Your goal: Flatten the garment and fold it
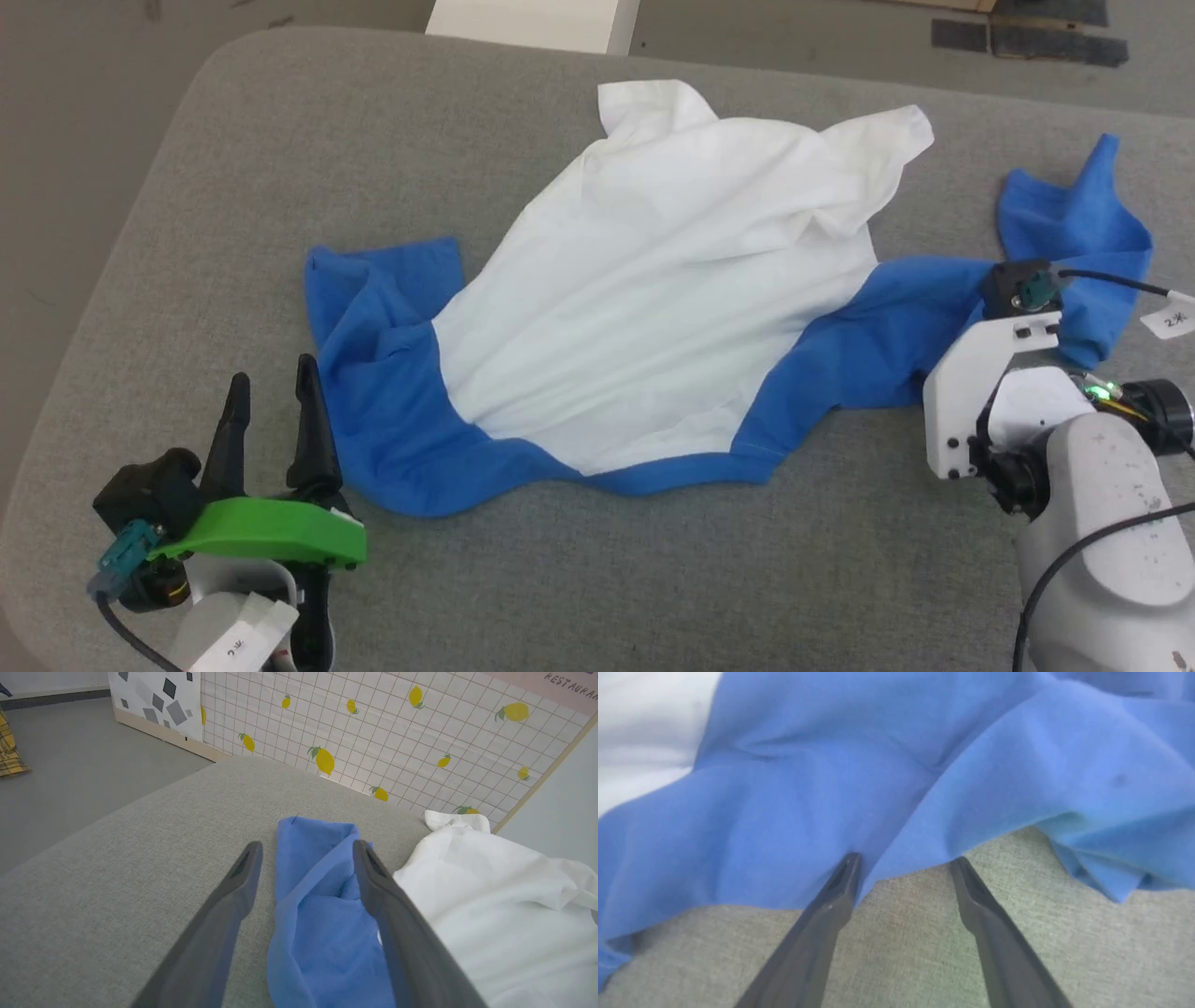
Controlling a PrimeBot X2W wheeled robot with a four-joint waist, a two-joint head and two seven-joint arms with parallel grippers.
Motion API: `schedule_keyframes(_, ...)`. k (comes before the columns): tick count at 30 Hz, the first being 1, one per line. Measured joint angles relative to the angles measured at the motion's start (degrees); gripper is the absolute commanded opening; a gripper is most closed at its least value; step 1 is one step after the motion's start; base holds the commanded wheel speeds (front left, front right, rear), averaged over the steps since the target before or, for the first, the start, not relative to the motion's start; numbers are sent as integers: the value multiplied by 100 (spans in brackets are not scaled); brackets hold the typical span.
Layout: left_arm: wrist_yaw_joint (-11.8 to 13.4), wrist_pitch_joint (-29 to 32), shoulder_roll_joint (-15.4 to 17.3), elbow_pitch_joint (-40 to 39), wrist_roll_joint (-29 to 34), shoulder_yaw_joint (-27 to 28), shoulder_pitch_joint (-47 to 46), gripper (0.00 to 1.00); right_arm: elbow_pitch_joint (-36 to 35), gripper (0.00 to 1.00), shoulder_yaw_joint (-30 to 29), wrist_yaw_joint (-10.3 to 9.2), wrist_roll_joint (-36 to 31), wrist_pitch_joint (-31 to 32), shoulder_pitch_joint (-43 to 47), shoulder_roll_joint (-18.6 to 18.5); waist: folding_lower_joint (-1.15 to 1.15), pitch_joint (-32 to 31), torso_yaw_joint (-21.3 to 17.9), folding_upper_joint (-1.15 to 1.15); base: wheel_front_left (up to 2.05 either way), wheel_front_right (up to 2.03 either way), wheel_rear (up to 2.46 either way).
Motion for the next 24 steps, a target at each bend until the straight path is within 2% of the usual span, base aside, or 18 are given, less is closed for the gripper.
schedule_keyframes(4, -80, -1, -69, 36, 44, 59, -12, 100, 110, 100, 44, 0, -73, -71, -137, -3, 0, 89, 20, 0, 0, 0, 0)
schedule_keyframes(5, -91, 0, -74, 47, 53, 85, -13, 100, 140, 64, 38, 0, -73, -71, -166, -2, 0, 98, 4, 0, 0, 0, 0)
schedule_keyframes(6, -97, -1, -77, 62, 79, 110, -14, 100, 154, 14, 44, 0, -66, -87, -186, -1, 0, 100, -17, 0, 0, 0, 0)
schedule_keyframes(7, -121, -1, -81, 75, 90, 129, -20, 100, 160, 0, 46, 1, -35, -163, -195, 1, 0, 97, -43, 0, 0, 0, 0)
schedule_keyframes(12, -185, -16, -102, 141, 131, 155, -44, 100, 68, 0, -248, 1, 278, -372, -182, 23, 0, 38, -162, 0, 0, 0, 0)
schedule_keyframes(16, -194, -16, -112, 191, 152, 151, -44, 100, -417, 0, -724, 1, 435, -439, -25, -18, 0, -68, -248, 0, 0, 0, 0)
schedule_keyframes(20, -232, -16, -111, 220, 196, 144, -40, 100, -790, 0, -1184, 1, 481, -169, 487, -188, 0, -163, -352, 0, 0, 0, 0)
schedule_keyframes(24, -241, -16, -112, 245, 277, 100, -41, 100, -951, 0, -1705, 1, 495, 11, 911, -174, 0, -224, -419, 0, 0, 0, 0)
